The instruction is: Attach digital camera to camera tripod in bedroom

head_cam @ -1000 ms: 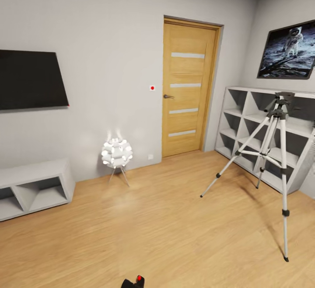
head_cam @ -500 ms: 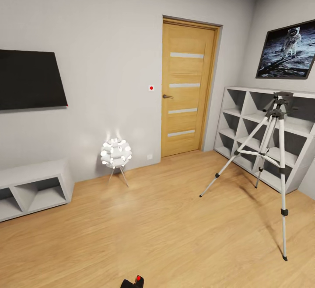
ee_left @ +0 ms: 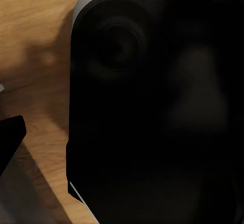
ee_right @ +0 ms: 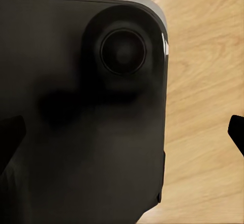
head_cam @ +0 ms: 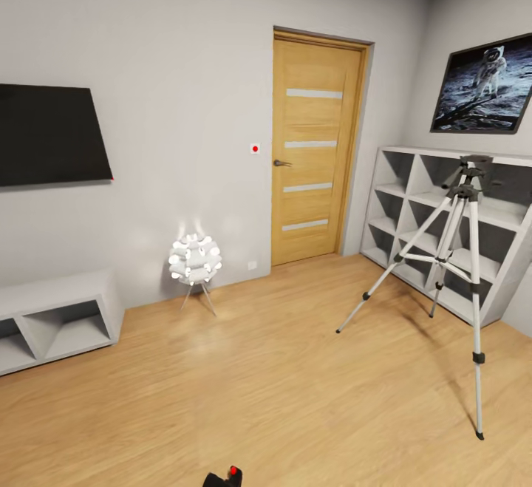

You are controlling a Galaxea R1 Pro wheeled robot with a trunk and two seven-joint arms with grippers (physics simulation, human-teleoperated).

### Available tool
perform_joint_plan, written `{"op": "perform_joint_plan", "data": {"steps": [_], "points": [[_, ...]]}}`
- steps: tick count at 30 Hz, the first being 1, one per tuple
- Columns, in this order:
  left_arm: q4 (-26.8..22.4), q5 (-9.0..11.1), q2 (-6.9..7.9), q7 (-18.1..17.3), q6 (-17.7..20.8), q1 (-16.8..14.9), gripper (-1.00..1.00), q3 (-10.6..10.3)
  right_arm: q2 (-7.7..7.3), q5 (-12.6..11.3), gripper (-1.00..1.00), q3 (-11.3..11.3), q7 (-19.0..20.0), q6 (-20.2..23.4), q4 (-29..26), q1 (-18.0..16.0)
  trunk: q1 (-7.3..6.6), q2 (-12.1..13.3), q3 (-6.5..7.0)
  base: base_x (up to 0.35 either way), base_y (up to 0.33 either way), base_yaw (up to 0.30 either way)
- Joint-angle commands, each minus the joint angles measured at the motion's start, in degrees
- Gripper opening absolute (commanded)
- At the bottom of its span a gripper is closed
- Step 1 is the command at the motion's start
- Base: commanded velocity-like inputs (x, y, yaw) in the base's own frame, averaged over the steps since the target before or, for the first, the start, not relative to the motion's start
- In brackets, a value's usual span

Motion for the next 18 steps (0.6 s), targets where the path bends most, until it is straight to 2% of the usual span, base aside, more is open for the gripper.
{"op": "perform_joint_plan", "data": {"steps": [1,18], "points": [[0.0,0.4,0.01,0.0,0.0,0.0,1.0,0.1,0.01,-0.1,1.0,0.0,0.0,-0.2,0.1,0.0,0.0,0.0,-0.04,0.0,0.0,-0.134],[0.0,0.4,0.02,0.0,0.0,0.0,1.0,0.1,-0.11,-0.4,1.0,-0.1,0.0,-0.1,0.1,0.0,0.0,0.0,-0.04,0.0,0.0,-0.235]]}}
